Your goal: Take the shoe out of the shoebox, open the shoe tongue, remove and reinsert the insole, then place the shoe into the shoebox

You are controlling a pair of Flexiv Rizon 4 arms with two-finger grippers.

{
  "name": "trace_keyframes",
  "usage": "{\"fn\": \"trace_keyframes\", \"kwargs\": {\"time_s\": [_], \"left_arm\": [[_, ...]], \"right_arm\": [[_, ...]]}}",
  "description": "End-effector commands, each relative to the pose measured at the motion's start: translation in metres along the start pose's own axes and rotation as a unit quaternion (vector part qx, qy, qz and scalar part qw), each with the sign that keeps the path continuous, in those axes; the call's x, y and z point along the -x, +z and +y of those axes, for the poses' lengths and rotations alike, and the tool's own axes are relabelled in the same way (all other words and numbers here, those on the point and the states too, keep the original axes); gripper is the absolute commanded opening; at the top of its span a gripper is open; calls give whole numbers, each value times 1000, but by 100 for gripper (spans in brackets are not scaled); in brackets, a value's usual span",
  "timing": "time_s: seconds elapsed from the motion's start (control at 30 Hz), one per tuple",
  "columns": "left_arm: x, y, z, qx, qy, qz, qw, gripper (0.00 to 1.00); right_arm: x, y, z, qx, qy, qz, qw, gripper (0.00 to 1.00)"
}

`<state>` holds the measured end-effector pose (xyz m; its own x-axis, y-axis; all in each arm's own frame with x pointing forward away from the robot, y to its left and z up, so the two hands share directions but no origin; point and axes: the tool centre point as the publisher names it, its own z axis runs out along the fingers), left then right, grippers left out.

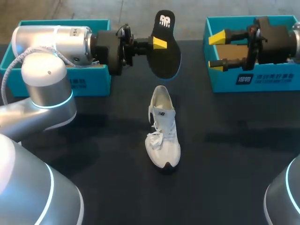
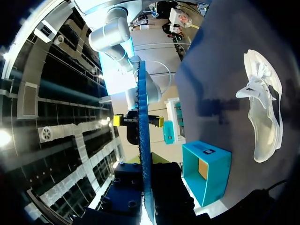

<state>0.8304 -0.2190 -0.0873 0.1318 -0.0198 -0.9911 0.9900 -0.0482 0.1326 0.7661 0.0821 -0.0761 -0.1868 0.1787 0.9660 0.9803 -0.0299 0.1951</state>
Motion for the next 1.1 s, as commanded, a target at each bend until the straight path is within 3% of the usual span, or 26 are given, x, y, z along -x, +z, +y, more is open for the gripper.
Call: {"fn": "trace_keyframes", "kwargs": {"time_s": [0.03,0.23,0.47,1.1], "left_arm": [[-1,8,3,10,-1,-1,1000,0],[2,14,5,17,-3,-7,1000,0],[3,17,4,14,-4,-12,1000,0],[-3,32,13,18,-7,-12,1000,0]], "right_arm": [[3,14,12,-12,3,2,1000,92],[3,22,14,-21,6,2,1000,67],[2,31,18,-34,7,1,999,57],[2,60,19,-64,14,5,998,49]]}}
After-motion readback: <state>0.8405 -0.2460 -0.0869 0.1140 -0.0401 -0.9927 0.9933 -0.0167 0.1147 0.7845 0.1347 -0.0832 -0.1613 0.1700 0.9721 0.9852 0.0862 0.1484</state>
